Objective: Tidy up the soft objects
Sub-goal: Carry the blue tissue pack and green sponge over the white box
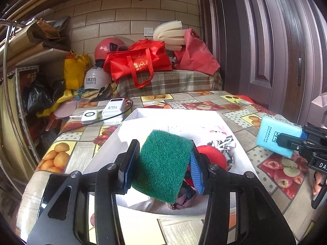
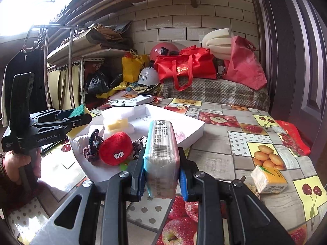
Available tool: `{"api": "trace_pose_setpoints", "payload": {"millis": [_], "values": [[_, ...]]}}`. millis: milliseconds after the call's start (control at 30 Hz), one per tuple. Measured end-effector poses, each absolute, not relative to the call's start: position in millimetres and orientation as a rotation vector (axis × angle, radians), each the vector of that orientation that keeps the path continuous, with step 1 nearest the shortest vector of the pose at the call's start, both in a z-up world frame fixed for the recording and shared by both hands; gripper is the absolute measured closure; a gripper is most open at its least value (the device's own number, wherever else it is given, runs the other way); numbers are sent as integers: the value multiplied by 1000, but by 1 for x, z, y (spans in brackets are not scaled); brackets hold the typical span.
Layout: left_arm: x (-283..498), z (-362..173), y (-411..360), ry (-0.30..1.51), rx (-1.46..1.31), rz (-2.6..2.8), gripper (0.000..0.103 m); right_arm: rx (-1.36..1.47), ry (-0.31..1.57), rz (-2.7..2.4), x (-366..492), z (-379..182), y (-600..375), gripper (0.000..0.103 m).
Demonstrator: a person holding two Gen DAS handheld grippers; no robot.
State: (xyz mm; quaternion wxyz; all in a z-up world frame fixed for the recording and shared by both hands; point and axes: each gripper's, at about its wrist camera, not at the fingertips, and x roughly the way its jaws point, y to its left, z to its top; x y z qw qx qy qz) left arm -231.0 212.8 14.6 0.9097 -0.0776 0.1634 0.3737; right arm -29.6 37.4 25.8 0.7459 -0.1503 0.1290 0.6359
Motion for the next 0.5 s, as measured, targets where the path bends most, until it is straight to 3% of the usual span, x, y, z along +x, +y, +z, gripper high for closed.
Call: {"api": "trace_pose_setpoints", "payload": {"millis": [500], "values": [[-240,10,257,333,-288,863,57,-416,319,1608,-84,17,80,77]]}}
